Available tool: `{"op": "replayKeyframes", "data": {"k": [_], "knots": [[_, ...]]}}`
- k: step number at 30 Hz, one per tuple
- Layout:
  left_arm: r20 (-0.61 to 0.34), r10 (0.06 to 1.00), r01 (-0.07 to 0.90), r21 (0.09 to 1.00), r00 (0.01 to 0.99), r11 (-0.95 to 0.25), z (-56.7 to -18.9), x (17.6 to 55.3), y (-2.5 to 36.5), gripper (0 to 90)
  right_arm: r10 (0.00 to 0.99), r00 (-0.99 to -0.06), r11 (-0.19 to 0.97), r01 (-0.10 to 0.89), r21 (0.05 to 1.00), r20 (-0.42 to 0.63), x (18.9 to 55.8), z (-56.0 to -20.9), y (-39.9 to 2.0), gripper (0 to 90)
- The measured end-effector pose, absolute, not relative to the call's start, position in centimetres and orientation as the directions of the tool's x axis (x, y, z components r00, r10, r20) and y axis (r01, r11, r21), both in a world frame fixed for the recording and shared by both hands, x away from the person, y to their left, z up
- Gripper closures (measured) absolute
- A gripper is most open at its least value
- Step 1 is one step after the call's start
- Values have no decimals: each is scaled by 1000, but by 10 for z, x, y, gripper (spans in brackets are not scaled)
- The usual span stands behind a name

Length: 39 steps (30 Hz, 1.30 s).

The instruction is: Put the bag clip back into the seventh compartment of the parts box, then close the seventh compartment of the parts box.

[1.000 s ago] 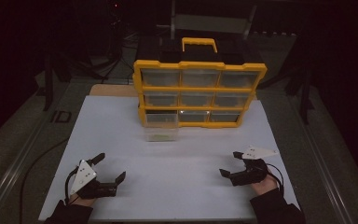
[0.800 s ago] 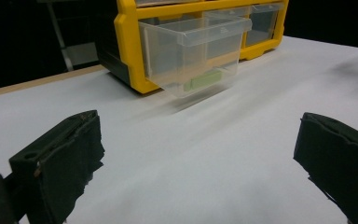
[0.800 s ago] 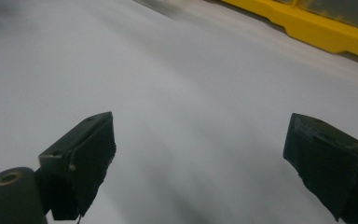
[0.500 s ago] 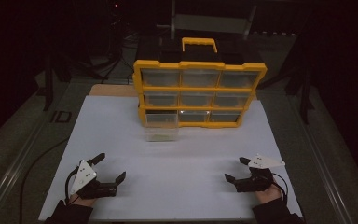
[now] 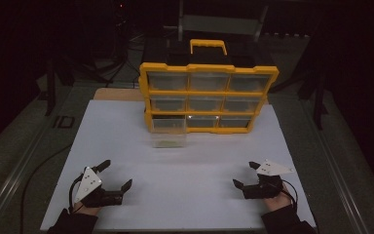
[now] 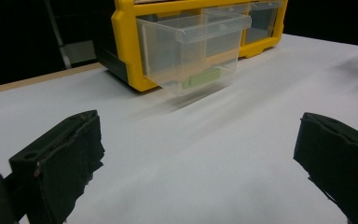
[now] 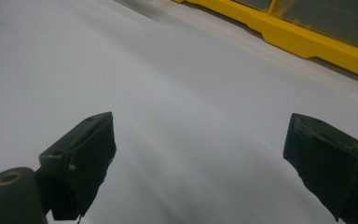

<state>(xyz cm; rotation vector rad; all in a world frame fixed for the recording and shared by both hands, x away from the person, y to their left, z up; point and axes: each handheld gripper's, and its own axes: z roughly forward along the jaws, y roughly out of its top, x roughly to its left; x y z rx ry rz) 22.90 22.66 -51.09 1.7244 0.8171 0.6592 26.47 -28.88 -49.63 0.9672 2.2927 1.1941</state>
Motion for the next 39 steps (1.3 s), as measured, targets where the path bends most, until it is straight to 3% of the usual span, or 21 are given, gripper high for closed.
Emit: {"op": "replayKeyframes", "data": {"k": [19,39], "knots": [[20,798,210,961,602,-182,-504,227,226,11,700,-713,416,383,825,-22,263,-495,-284,91],[-13,779,207,967,627,-151,-441,233,218,11,699,-715,394,377,838,-7,262,-489,-285,91]]}}
